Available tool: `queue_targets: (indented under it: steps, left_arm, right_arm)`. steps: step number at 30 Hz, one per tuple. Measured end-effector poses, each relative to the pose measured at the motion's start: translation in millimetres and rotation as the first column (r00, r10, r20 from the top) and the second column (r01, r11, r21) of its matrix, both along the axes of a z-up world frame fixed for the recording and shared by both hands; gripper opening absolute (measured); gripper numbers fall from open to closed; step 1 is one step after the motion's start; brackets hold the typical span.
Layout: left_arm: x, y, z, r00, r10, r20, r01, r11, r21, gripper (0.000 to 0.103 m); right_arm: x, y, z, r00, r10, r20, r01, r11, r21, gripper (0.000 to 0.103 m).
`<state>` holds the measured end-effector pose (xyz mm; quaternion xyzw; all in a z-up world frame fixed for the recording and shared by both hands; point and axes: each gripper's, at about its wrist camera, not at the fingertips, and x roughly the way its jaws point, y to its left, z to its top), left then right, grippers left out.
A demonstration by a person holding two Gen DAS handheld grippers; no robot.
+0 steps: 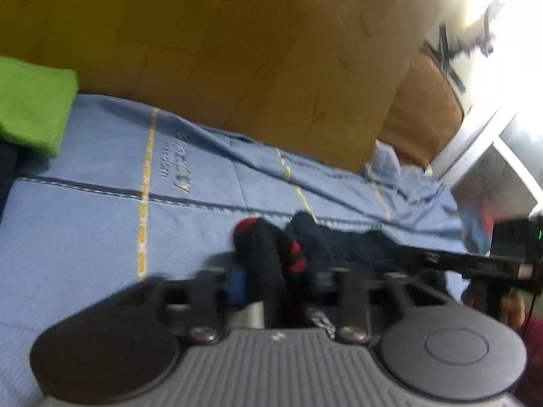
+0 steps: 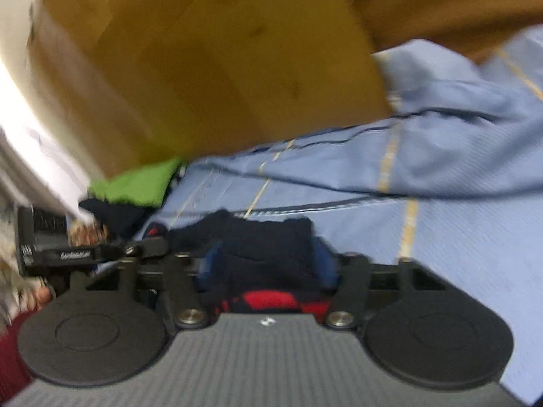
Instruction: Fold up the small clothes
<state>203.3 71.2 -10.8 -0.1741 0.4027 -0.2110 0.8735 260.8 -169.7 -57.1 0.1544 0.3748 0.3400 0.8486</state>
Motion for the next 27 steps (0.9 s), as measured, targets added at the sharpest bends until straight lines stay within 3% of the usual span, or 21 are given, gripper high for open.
queue_targets:
  steps: [1, 4, 8, 12, 16, 20, 22, 27]
  left_arm:
    - [-1, -1, 1, 1.000, 0.002, 0.004, -0.002, 1.000, 0.006, 0.020]
    - [-10, 1, 12, 1.000, 0.004, 0.027, -0.005, 1.000, 0.013, 0.018]
    - [-39, 8, 47, 0.993, -0.002, 0.122, 0.006, 0.999, -0.035, 0.018]
    - [-93, 11, 81, 0.970, -0.043, 0.238, 0.059, 0.997, -0.059, 0.018]
    - [-164, 21, 92, 0.949, -0.078, 0.305, 0.101, 0.993, -0.062, 0.019]
    - [-228, 38, 83, 0.942, -0.087, 0.324, 0.123, 0.988, -0.091, 0.020]
    - [-254, 41, 71, 0.946, -0.091, 0.312, 0.128, 0.987, -0.099, 0.022]
    - [-288, 45, 30, 0.968, -0.103, 0.227, 0.123, 0.989, -0.076, 0.024]
  right_arm:
    - [1, 9, 1, 1.000, 0.020, 0.006, -0.020, 0.998, -0.059, 0.016]
    - [-7, 16, 14, 0.998, 0.030, 0.050, -0.025, 0.994, -0.104, 0.015]
    - [-44, 10, 54, 0.988, 0.045, 0.146, -0.040, 0.998, -0.042, 0.014]
    - [-105, 9, 90, 0.965, 0.112, 0.238, -0.109, 0.994, -0.026, 0.014]
    - [-191, 3, 108, 0.924, 0.203, 0.323, -0.200, 0.979, -0.043, 0.014]
    - [-276, -5, 100, 0.883, 0.298, 0.362, -0.278, 0.954, -0.109, 0.011]
    - [-312, -4, 85, 0.865, 0.344, 0.366, -0.291, 0.937, -0.194, 0.011]
    - [-345, -3, 36, 0.897, 0.321, 0.305, -0.231, 0.927, -0.296, 0.011]
